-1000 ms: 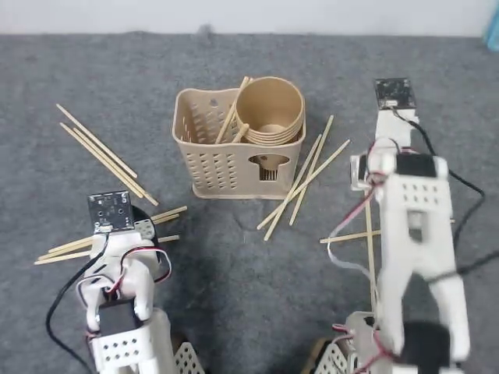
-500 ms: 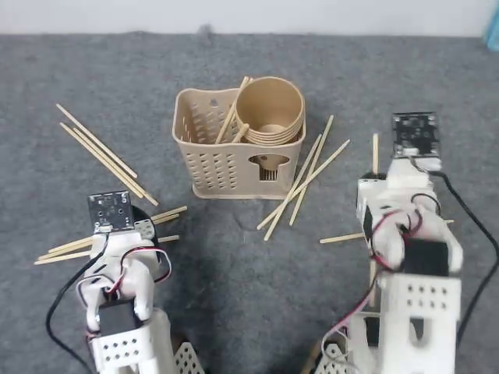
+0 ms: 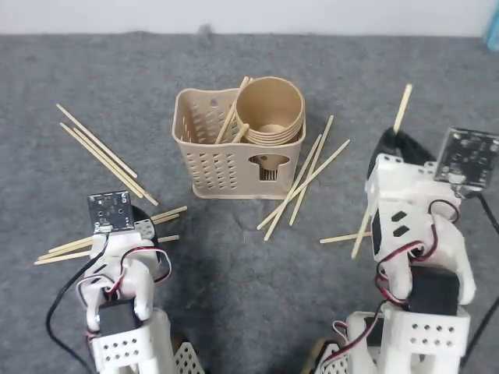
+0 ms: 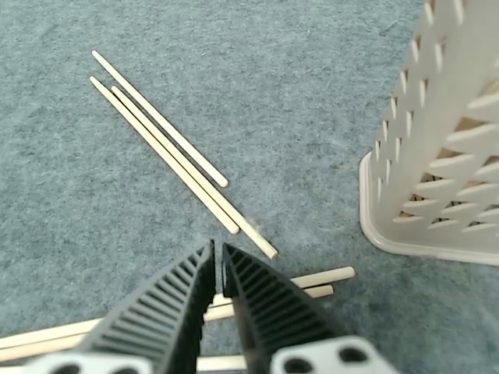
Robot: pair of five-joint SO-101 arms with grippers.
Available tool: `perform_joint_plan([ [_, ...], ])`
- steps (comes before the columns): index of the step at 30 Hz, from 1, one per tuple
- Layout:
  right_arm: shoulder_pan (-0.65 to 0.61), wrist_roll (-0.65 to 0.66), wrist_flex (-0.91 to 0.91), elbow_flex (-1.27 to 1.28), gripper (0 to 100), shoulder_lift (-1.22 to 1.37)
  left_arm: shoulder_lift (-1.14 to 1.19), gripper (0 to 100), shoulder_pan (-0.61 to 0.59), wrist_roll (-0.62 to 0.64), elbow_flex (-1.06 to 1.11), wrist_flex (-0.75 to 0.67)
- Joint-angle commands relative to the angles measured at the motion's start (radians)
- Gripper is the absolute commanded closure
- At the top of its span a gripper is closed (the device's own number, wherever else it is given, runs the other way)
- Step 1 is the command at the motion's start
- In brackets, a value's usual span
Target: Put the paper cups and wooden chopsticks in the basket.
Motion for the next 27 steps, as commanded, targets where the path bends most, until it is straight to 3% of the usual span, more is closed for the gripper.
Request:
perform_joint_plan([
  [1, 0.007, -0.046, -0.13, -0.063, 99.1, -0.022, -0.008, 98, -0.008, 0.003, -0.004, -0.028],
  [14, -0.005, -0.198, -0.639, -0.066, 99.1, -0.024, -0.008, 98, -0.006, 0.003, -0.004, -0.028],
  [21, -0.249, -0.14, -0.86, -0.104, 99.1, -0.012, -0.008, 98, -0.006, 0.003, -0.004, -0.029],
  [27, -0.529, 0.089, -0.862, -0.261, 99.1, 0.104, -0.008, 98, -0.006, 0.003, -0.004, -0.031],
])
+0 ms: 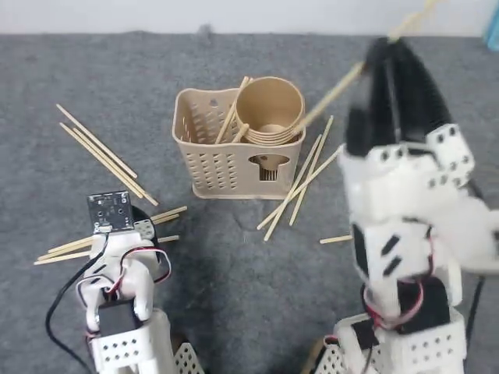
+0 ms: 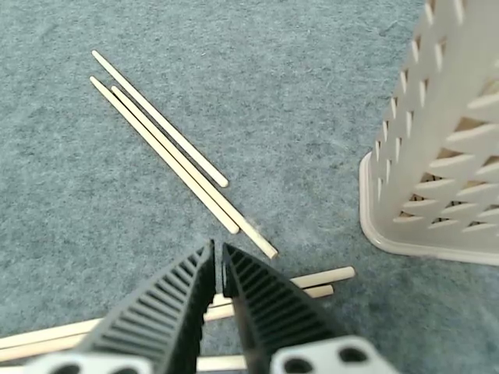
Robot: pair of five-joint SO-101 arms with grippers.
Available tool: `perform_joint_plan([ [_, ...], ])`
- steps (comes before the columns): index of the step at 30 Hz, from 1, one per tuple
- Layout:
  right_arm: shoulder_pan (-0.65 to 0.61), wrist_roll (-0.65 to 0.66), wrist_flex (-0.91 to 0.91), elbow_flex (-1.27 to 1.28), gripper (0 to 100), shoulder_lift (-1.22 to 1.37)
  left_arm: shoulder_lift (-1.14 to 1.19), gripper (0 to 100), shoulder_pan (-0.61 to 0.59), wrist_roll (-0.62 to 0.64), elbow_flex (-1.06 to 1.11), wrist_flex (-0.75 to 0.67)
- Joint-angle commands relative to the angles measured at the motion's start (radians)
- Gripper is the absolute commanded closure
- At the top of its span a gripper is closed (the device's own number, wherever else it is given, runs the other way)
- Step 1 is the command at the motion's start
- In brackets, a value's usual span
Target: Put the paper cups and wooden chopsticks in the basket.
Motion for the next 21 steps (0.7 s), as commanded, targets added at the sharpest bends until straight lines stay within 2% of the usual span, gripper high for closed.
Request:
perform_joint_plan([
  [1, -0.168, 0.17, -0.024, -0.126, 99.1, 0.122, -0.008, 98, -0.006, 0.003, -0.004, -0.031],
  [3, -0.22, 0.219, -0.024, -0.164, 99.1, 0.193, -0.008, 98, -0.006, 0.003, -0.004, -0.031],
  [9, -0.283, 0.224, -0.024, -0.305, 99.1, 0.407, -0.008, 98, -0.006, 0.003, -0.004, -0.031],
  [16, -0.285, 0.222, -0.024, -0.456, 99.1, 0.687, -0.008, 98, -0.006, 0.003, -0.004, -0.031],
  [21, -0.282, 0.221, -0.03, -0.474, 99.0, 0.802, -0.008, 98, -0.006, 0.003, -0.004, -0.032],
])
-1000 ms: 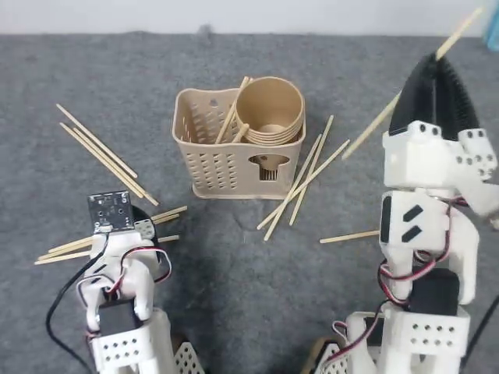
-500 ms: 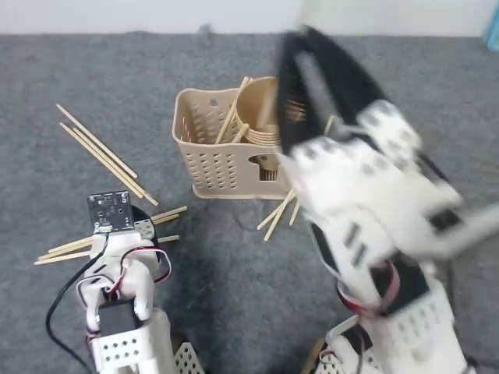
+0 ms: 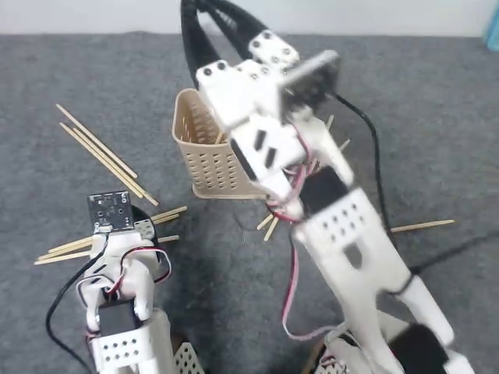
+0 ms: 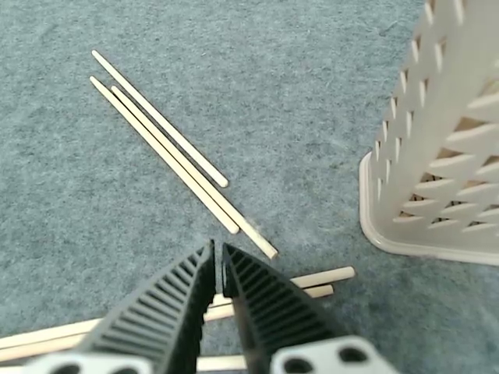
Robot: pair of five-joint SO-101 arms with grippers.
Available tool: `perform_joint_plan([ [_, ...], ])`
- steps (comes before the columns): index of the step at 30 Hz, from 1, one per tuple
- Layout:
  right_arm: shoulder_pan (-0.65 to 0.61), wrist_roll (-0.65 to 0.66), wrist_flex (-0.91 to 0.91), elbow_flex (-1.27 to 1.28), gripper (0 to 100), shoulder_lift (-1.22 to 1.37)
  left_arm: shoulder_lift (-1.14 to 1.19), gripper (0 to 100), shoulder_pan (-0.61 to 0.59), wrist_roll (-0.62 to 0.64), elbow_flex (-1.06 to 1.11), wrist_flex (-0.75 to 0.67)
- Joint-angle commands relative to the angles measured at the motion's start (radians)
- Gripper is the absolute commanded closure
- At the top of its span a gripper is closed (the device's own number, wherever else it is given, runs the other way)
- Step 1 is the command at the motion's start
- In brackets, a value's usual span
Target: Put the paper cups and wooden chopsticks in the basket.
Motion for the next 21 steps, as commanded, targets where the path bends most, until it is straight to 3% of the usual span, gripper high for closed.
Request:
perform_joint_plan([
  [1, -0.001, 0.012, -0.018, -0.063, 99.0, 0.035, -0.008, 98, -0.006, 0.003, -0.004, -0.032],
  [13, 0.019, 0.003, -0.025, 0.169, 99.0, 0.024, -0.008, 98, -0.006, 0.003, -0.004, -0.034],
  [21, 0.054, -0.143, -0.025, 0.41, 99.1, -0.139, -0.008, 98, -0.006, 0.003, -0.004, -0.034],
])
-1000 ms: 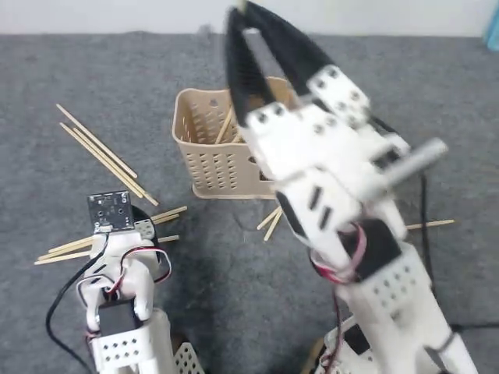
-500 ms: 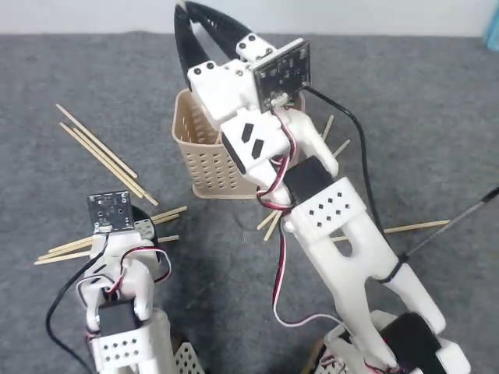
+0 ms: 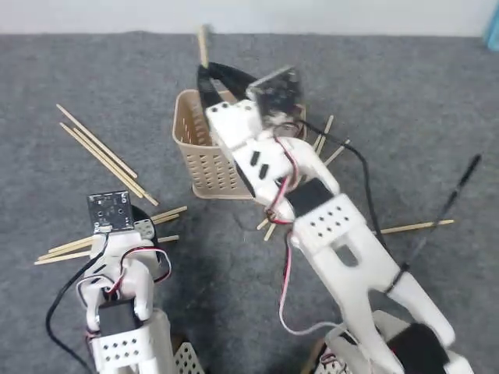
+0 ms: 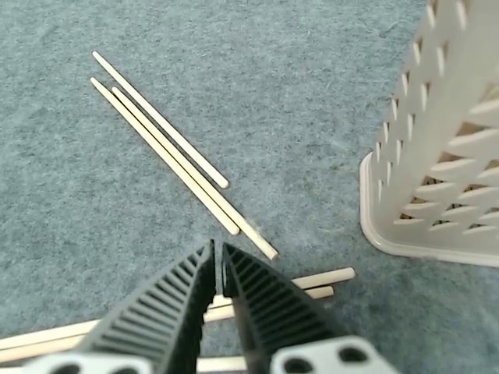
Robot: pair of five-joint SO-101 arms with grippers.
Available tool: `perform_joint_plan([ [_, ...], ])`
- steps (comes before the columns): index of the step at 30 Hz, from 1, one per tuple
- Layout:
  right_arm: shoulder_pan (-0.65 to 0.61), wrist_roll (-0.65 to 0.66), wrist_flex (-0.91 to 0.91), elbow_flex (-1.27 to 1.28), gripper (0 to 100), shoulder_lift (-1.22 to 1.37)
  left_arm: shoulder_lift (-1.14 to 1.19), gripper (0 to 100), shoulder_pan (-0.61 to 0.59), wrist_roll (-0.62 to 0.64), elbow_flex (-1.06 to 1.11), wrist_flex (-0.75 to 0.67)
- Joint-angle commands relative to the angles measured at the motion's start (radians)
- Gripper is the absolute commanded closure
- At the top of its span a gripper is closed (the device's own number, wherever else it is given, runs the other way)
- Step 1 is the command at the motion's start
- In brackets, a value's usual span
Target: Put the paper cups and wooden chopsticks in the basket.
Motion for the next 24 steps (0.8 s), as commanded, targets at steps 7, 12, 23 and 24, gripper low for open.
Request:
perform_joint_plan([
  [7, 0.008, -0.071, -0.019, 0.224, 99.0, -0.295, -0.008, 98, -0.006, 0.003, -0.004, -0.031],
  [12, 0.008, -0.068, -0.015, 0.252, 99.1, -0.357, -0.008, 98, -0.006, 0.003, -0.004, -0.029],
  [23, -0.042, -0.061, 0.143, 0.261, 98.9, -0.417, -0.008, 98, -0.006, 0.003, -0.004, -0.028],
  [24, -0.044, -0.061, 0.156, 0.261, 98.9, -0.417, -0.008, 98, -0.006, 0.003, -0.004, -0.028],
])
